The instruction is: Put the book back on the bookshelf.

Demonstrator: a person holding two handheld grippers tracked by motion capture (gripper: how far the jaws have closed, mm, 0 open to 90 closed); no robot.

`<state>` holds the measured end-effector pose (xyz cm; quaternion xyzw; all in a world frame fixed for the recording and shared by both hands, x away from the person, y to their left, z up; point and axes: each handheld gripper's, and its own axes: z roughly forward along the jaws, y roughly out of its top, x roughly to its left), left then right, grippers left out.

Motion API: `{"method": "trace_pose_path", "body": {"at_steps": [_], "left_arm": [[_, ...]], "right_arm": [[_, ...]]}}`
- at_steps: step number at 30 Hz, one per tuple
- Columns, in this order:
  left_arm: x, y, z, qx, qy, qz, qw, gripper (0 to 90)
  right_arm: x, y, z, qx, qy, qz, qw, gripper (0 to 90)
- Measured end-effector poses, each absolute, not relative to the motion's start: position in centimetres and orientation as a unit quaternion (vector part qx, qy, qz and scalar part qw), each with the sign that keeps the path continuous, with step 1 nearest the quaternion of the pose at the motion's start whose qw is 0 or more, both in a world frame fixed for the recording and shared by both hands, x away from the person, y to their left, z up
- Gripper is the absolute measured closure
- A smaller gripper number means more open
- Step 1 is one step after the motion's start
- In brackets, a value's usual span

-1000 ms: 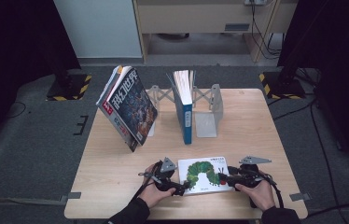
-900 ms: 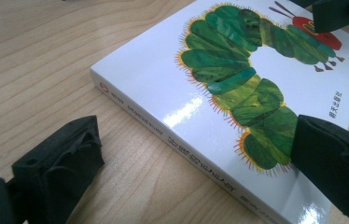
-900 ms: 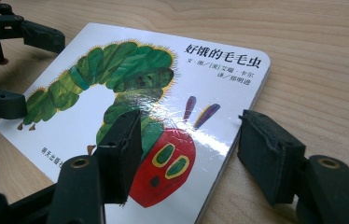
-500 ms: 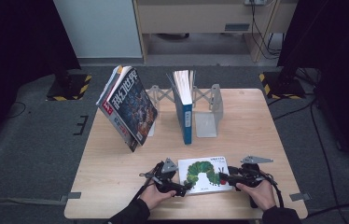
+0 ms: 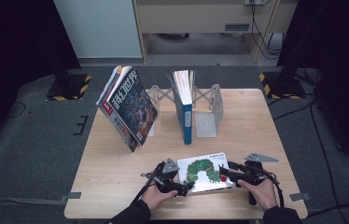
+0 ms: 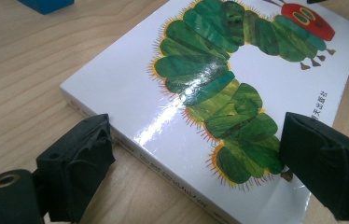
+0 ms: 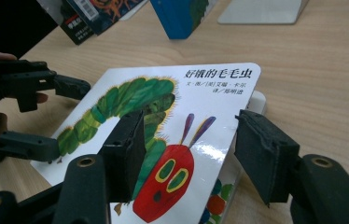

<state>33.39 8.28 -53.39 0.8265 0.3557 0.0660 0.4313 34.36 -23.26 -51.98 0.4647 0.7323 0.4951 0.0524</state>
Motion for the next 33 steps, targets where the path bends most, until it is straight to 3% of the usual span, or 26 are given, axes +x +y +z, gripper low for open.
{"method": "trace_pose_path", "body": {"at_steps": [33], "left_arm": [[33.8,8.7,-53.6,0.806,0.376,0.036,0.455,4.4]], "right_arm": [[33.9,-22.9,-50.4,0.455,0.677,0.576,0.058,44.6]]}}
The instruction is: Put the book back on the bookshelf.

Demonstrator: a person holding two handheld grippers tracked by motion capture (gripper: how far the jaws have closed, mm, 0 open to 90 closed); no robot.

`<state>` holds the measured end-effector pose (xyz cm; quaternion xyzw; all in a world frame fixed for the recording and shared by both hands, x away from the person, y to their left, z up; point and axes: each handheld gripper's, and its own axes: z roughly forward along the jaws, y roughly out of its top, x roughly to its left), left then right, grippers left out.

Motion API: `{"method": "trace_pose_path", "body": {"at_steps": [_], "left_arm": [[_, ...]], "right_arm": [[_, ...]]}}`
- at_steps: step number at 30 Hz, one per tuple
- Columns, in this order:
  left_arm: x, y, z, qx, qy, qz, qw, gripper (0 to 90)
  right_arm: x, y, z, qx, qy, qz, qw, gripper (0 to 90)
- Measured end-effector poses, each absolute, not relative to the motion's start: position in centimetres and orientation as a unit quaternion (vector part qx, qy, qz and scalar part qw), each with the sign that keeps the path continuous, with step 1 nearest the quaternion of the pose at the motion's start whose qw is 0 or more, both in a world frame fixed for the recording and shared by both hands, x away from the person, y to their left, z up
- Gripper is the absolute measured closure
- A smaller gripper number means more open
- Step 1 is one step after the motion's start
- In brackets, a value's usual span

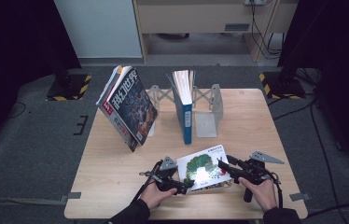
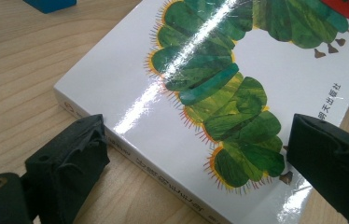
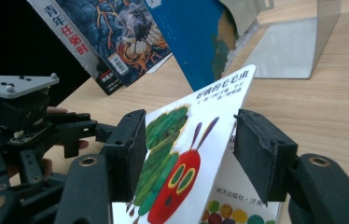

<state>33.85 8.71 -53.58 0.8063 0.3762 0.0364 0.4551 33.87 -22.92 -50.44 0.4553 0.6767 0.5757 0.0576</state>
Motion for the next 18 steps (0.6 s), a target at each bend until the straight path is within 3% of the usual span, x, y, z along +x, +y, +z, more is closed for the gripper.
{"method": "trace_pose_path", "body": {"at_steps": [18], "left_arm": [[33.9,8.8,-53.7,0.809,0.378,0.019,0.449,2.2]], "right_arm": [[34.6,-22.0,-51.6,0.439,0.727,0.528,0.009,55.7]]}}
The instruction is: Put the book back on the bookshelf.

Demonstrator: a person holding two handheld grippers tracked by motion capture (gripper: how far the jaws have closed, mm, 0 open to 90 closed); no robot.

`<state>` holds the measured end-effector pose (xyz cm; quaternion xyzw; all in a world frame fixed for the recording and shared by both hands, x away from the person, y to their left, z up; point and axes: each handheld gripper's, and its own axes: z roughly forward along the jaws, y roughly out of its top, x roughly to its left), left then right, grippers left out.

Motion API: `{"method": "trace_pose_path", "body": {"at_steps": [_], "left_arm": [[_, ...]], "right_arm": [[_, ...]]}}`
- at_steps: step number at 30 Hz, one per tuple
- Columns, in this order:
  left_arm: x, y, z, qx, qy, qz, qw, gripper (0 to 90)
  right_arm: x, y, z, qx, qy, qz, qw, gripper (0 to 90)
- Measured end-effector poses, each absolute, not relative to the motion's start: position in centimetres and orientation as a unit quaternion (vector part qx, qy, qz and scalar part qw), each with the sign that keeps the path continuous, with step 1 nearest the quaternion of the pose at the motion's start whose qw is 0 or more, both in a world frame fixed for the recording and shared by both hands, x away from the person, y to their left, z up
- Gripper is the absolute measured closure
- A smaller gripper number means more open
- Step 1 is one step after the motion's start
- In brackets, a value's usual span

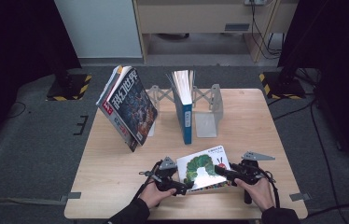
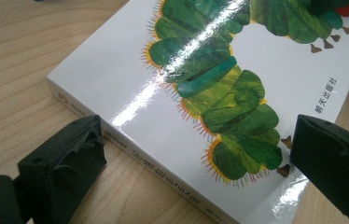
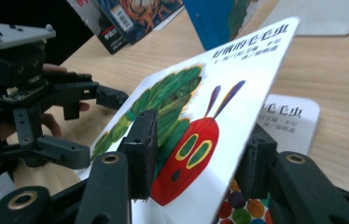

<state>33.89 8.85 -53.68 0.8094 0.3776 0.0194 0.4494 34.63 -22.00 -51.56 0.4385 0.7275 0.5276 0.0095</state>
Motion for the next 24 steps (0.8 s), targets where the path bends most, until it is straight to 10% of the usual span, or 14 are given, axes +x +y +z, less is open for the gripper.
{"method": "trace_pose_path", "body": {"at_steps": [24], "left_arm": [[34.0,9.3,-53.5,0.805,0.377,0.006,0.459,10.5]], "right_arm": [[34.8,-22.6,-50.7,0.423,0.702,0.573,-0.015,76.4]]}}
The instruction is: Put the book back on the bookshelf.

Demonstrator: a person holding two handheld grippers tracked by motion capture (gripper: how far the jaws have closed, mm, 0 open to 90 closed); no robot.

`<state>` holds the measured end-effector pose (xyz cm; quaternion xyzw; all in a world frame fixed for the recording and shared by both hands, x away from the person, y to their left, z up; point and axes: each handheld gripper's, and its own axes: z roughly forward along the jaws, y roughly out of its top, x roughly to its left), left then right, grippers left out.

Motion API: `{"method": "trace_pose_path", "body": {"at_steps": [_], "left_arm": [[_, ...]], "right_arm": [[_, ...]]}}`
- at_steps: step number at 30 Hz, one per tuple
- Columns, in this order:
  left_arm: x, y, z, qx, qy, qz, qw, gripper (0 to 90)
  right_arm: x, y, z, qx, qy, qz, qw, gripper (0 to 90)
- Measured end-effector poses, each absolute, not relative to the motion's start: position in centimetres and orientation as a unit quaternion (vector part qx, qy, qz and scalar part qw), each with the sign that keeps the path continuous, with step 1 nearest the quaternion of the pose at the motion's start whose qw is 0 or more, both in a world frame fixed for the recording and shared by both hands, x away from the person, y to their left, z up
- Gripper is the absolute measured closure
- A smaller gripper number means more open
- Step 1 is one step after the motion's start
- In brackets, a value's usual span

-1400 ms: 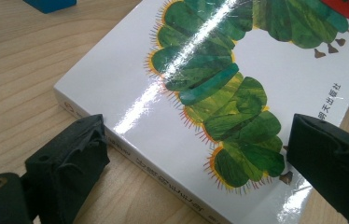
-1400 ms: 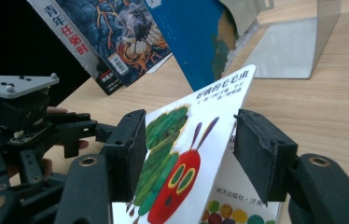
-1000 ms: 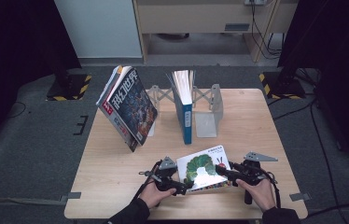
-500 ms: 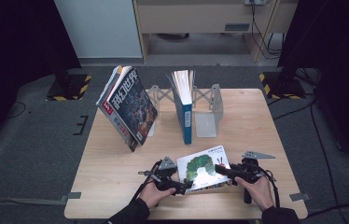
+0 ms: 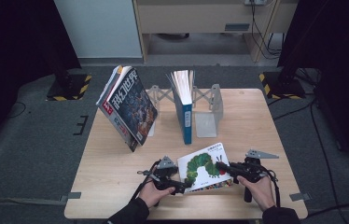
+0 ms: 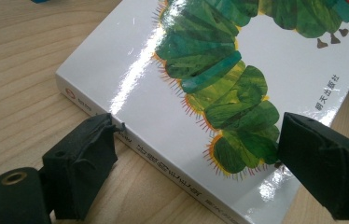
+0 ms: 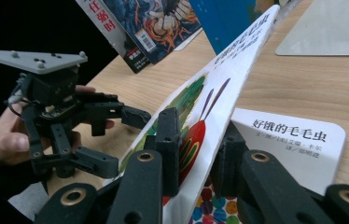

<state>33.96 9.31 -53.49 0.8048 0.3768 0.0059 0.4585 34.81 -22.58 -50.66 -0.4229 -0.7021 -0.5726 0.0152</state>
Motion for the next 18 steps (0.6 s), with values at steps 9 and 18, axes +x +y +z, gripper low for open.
{"method": "trace_pose_path", "body": {"at_steps": [9,18], "left_arm": [[33.9,9.1,-53.7,0.808,0.369,-0.005,0.46,8.8],[34.1,8.7,-53.8,0.807,0.36,-0.02,0.468,8.5]], "right_arm": [[34.6,-23.0,-49.7,-0.413,-0.687,-0.598,0.018,81.2],[34.4,-23.1,-48.9,-0.392,-0.672,-0.628,0.026,86.0]]}}
